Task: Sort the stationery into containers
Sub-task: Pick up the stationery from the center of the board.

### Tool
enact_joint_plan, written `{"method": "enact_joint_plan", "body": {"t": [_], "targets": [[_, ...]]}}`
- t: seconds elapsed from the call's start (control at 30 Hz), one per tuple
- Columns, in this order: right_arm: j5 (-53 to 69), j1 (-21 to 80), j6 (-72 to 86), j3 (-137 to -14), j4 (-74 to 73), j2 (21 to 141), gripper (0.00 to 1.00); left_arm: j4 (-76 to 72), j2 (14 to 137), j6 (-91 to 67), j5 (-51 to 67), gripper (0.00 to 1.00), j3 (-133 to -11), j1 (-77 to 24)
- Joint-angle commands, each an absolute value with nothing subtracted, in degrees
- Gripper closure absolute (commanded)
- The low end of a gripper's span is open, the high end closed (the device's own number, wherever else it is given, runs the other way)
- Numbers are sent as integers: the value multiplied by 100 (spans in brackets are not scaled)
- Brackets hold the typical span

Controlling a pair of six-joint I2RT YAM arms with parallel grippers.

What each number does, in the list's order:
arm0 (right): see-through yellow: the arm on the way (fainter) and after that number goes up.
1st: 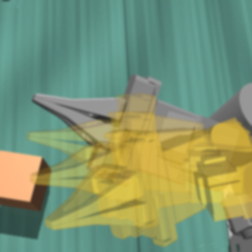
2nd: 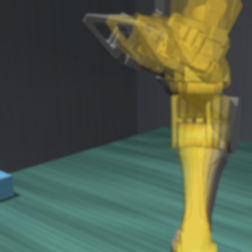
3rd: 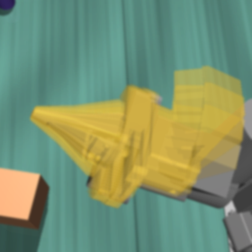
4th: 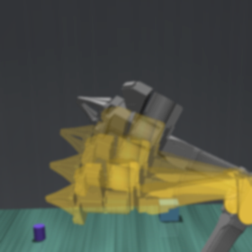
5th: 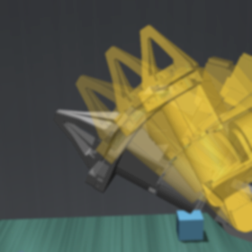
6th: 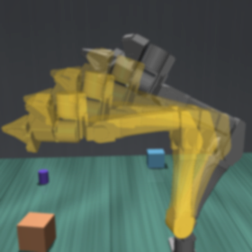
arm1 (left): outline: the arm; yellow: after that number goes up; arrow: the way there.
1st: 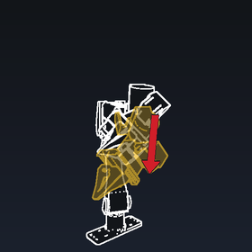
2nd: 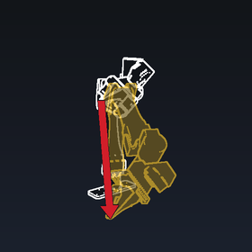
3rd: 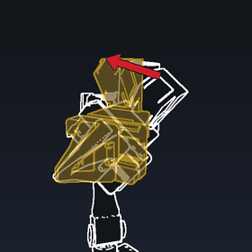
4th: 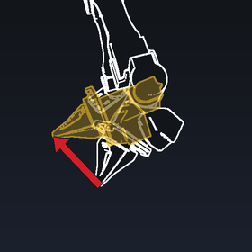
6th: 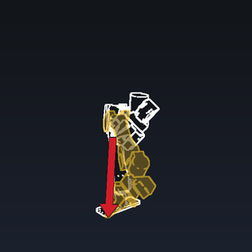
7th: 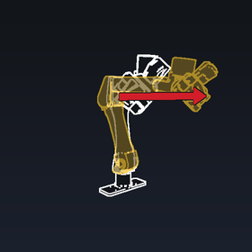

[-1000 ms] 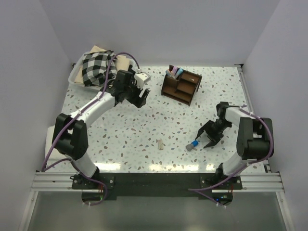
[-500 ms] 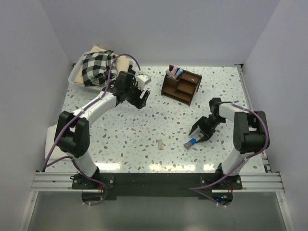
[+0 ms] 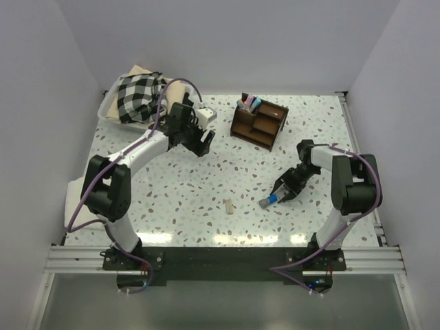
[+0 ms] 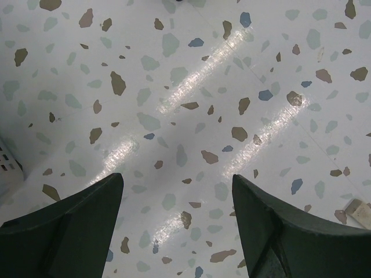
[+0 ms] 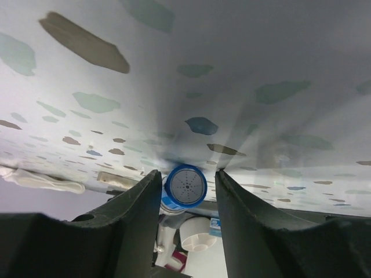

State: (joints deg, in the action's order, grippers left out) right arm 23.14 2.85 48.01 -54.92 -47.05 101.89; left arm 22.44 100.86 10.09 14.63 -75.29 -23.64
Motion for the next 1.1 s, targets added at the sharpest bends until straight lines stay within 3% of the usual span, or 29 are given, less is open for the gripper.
{"method": "enact_joint_plan", "body": {"t": [0.0,0.83,0.93,1.07], "targets": [[2496,404,4948,-5756,-4702,10257,55,2241,10134,1011,1564,20,-7814,-2338],[2716,844,5265,-6117,-4483,10652,60,2250,10143,1037,1547,20,-7726,-2355],[2733,853,5186,-6170,-4412,10644,100,2259,10134,1037,1547,20,-7717,-2355],[2926,844,4835,-6747,-4333,10442,100,2268,10099,1055,1547,20,-7761,-2355]]}}
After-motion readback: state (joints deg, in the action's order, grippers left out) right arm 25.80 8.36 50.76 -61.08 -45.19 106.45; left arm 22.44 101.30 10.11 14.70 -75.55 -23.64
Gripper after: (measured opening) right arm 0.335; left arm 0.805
